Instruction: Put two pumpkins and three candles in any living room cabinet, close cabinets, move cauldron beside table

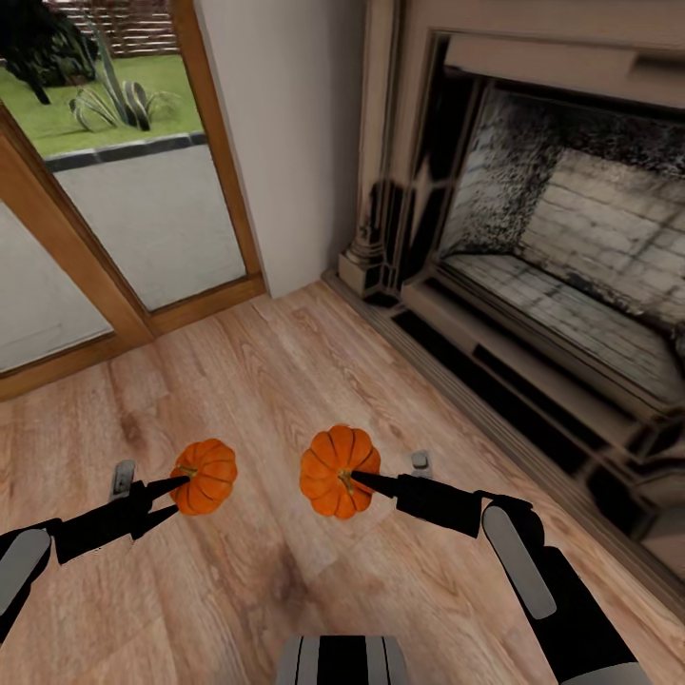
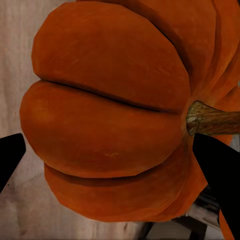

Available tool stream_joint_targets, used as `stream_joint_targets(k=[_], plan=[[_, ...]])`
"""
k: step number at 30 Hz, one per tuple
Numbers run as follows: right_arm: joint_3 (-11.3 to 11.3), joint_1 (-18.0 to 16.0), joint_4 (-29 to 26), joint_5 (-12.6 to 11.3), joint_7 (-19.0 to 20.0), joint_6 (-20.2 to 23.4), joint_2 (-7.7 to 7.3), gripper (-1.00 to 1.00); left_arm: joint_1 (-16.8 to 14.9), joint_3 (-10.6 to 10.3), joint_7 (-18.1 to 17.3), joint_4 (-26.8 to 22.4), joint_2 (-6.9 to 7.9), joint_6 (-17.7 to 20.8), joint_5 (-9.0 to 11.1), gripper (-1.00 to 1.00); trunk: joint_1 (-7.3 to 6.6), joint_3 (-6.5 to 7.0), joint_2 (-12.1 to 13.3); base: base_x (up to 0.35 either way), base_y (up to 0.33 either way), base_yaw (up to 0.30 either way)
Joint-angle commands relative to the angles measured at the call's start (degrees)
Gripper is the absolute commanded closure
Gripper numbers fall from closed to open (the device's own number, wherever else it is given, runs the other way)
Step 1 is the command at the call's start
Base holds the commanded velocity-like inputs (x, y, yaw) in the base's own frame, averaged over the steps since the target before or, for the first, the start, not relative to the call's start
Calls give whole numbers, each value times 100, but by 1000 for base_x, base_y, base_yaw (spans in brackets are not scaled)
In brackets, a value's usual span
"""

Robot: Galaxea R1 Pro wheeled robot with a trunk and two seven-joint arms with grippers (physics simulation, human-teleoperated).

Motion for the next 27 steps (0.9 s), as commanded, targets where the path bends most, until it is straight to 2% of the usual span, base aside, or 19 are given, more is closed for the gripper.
stream_joint_targets(k=[1, 5, 10, 13, 22, 27], plan=[[5, -4, 0, -27, -1, 31, -3, 100, -1, 11, -21, -1, 0, 29, -23, 100, -3, 24, 0, 0, 0, -242], [5, -4, 5, -33, -6, 31, 1, 100, -1, 11, -23, -5, -1, 29, 7, 100, -14, 130, 6, 0, 0, -251], [5, -4, 10, -34, -11, 31, 5, 100, -1, 16, -23, 0, 1, 36, 112, 100, -14, 152, 6, 0, 0, -254], [5, -4, 12, -34, -14, 33, 4, 100, -1, 19, -17, -1, 1, 32, 265, 100, -14, 165, 6, -51, 12, -254], [5, -4, 19, -45, -14, 55, 5, 100, 8, 17, -15, -31, 58, 36, 312, 100, -14, 172, 6, -283, 89, -67], [5, -4, 34, -51, -11, 52, 5, 100, 7, 18, -18, -33, 56, 36, 312, 100, -14, 156, 6, -307, 64, -196]])
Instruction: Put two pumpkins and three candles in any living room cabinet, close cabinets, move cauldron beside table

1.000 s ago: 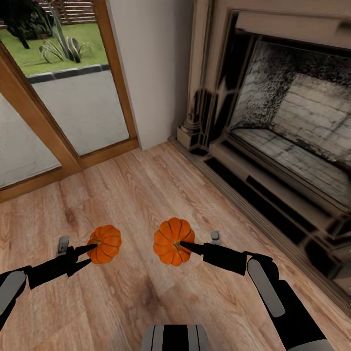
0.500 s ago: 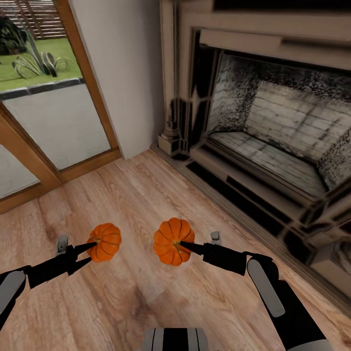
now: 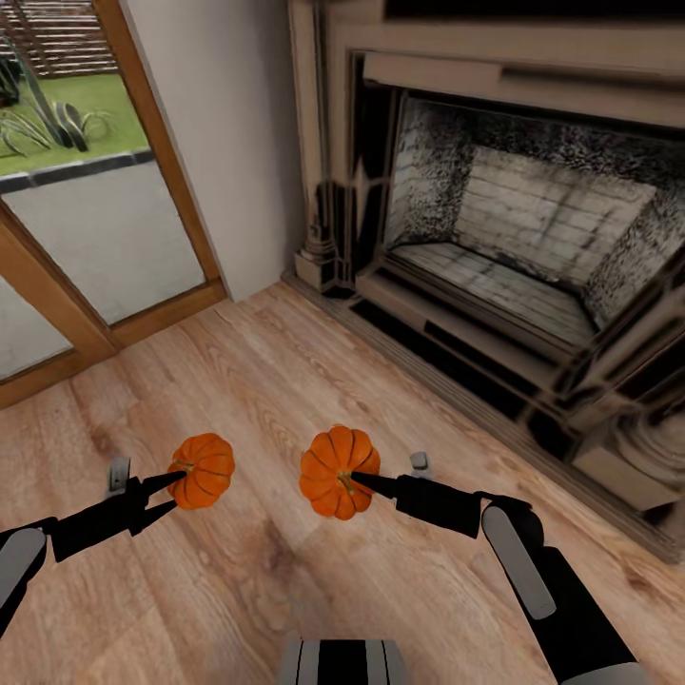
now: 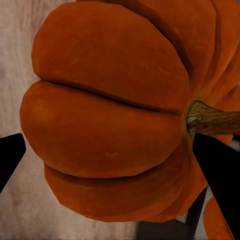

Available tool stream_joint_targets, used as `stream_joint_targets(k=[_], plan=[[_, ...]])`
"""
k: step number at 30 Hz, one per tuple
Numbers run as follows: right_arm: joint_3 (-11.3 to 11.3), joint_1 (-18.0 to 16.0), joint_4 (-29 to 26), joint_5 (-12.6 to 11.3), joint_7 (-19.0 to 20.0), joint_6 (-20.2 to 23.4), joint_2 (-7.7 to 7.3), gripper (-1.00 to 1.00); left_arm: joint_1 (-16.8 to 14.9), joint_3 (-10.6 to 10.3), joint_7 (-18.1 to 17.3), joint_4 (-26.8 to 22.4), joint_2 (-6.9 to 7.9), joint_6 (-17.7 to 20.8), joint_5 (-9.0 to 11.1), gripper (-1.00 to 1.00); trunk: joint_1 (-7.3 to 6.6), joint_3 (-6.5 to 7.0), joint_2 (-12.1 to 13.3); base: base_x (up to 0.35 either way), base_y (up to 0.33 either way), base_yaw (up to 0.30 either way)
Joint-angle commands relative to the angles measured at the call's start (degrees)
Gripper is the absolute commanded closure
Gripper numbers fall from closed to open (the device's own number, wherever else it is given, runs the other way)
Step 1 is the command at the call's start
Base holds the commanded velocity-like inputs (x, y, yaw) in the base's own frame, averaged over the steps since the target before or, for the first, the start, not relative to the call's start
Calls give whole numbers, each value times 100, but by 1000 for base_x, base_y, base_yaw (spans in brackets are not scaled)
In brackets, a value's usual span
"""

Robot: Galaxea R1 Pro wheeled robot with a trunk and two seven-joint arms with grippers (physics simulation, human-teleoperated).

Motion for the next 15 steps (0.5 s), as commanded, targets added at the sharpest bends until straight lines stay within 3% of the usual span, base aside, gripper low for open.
stream_joint_targets(k=[1, 8, 15], plan=[[3, -5, 1, -68, -2, 47, -2, 100, -1, 13, -18, -2, 1, 36, 19, 100, -5, -8, -2, -308, 15, -240], [-4, -6, 35, -74, 5, 48, -2, 100, -1, 8, -19, -10, -3, 39, 18, 100, -5, -29, -2, -288, -27, -263], [-5, -7, 195, -86, 49, 45, -2, 100, -1, 5, -20, -11, -2, 39, 19, 100, -5, -31, -2, -227, -160, -289]])
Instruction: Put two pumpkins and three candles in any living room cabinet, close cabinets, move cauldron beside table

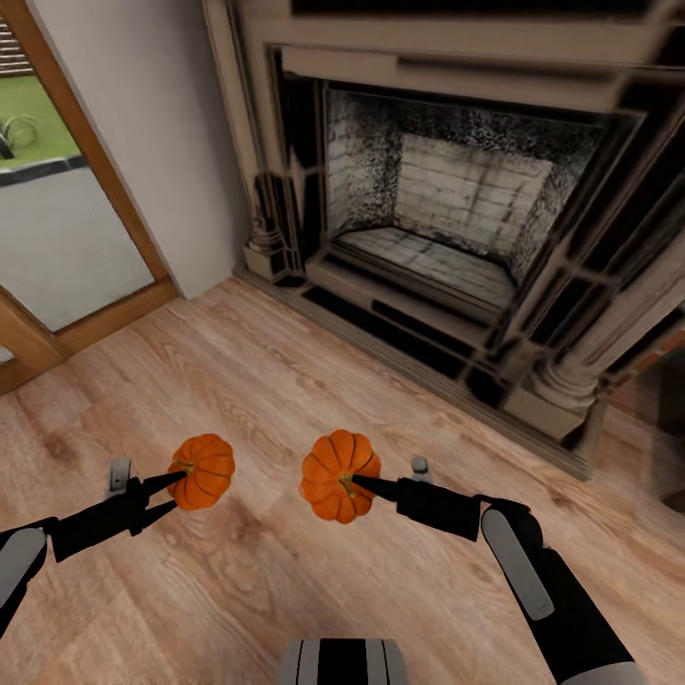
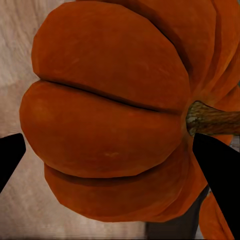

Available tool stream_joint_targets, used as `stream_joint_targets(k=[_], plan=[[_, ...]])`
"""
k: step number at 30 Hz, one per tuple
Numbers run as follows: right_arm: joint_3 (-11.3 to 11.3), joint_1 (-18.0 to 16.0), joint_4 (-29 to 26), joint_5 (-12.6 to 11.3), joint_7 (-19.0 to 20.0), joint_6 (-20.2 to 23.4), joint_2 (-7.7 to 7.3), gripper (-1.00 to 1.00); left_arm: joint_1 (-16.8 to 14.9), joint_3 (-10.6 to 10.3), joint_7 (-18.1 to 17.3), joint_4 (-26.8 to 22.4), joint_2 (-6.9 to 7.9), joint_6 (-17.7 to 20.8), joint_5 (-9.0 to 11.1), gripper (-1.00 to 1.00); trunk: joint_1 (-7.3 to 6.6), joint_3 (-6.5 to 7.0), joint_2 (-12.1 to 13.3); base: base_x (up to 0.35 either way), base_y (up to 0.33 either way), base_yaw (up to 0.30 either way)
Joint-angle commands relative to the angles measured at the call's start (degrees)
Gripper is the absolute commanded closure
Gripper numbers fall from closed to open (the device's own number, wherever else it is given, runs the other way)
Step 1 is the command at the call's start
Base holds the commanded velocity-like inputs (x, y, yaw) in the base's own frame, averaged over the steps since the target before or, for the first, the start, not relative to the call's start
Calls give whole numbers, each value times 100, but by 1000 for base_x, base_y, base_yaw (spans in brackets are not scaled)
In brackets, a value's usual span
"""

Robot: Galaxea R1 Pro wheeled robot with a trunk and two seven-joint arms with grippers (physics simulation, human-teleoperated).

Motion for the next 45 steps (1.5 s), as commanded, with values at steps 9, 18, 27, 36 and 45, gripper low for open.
stream_joint_targets(k=[9, 18, 27, 36, 45], plan=[[-1, -4, 15, -164, -2, 56, -2, 100, -3, 13, -23, -13, -1, 48, 51, 100, -4, 5, -2, -224, -195, -290], [-2, -4, 16, -175, -2, 56, -2, 100, -1, 13, -23, -14, -1, 48, 51, 100, -4, 25, -2, -212, -218, -290], [-3, -4, 24, -182, -2, 58, -6, 100, -3, 6, -25, -11, -1, 48, 53, 100, -4, 47, -2, -114, -244, -290], [-3, -4, 109, -187, 2, 64, -6, 100, -3, 18, -29, -24, -3, 50, 67, 100, -4, 72, -2, -9, -20, -290], [-561, -6, 251, -445, -2, 91, -9, 100, -1, -14, -29, -415, -7, 50, 70, 100, -25, 274, 9, 0, 0, -290]])
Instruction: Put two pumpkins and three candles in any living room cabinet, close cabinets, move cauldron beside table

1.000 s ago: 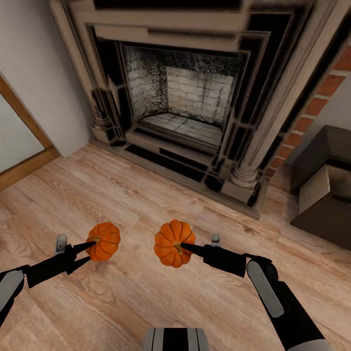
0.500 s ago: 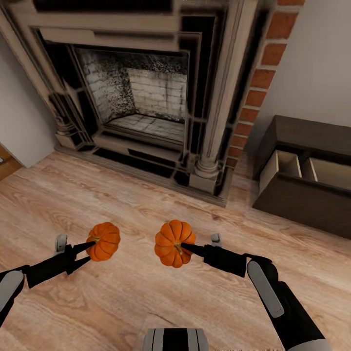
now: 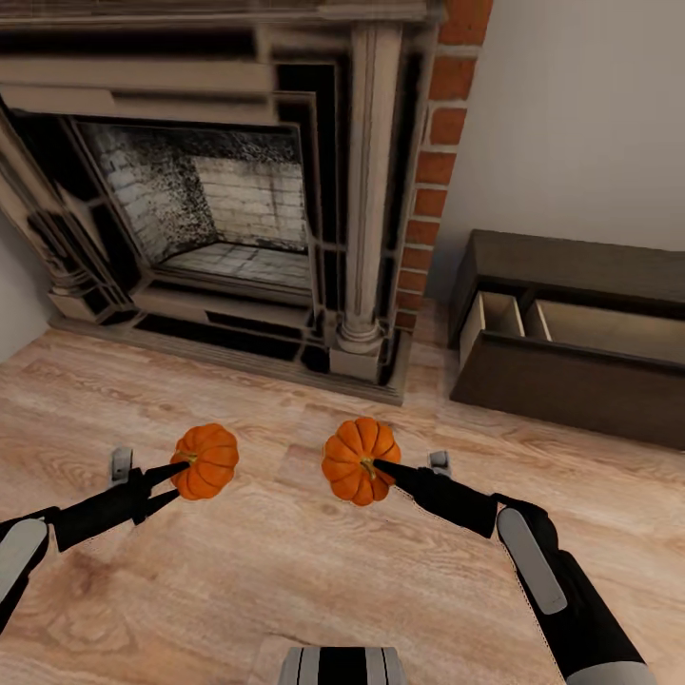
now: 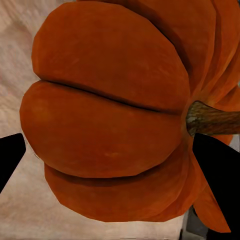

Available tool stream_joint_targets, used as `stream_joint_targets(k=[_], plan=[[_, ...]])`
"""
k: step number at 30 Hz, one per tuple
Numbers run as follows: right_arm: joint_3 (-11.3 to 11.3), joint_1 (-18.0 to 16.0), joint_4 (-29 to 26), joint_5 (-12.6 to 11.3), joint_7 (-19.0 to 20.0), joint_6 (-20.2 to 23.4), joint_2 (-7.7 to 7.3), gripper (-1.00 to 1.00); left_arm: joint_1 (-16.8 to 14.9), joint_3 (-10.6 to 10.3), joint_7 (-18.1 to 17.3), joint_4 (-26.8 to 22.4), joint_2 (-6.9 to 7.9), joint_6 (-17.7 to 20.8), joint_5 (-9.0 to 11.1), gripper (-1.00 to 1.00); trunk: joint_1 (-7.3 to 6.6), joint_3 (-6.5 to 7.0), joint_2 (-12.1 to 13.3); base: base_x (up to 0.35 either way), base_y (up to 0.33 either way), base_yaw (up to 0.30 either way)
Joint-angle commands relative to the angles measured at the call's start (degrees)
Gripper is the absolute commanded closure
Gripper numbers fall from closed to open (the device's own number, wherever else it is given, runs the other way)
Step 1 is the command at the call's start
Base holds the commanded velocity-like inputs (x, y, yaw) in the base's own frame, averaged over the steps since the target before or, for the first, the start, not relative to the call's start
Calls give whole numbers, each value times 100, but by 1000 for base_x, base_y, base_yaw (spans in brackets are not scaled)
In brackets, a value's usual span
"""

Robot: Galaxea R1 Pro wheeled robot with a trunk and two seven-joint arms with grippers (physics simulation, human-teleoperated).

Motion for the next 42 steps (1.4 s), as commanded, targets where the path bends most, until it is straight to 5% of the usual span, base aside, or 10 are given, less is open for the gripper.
stream_joint_targets(k=[1, 8, 26, 42], plan=[[-27, -4, 1, -89, -4, 63, -3, 100, -3, 8, -19, -13, -3, 47, 48, 100, -4, 22, 0, 0, 0, -281], [-60, -2, 8, -103, 4, 76, -3, 100, -2, 4, -19, -47, -4, 54, 47, 100, -22, 183, 9, 0, 0, -116], [-70, -2, 18, -104, 5, 85, -5, 100, 244, 5, -19, -392, -17, 46, 56, 100, -22, 183, 9, 0, -144, -20], [-73, -2, 89, -112, 61, 87, -3, 100, 245, 4, -13, -394, -43, 46, 48, 100, -22, 191, 9, 25, -288, -240]])
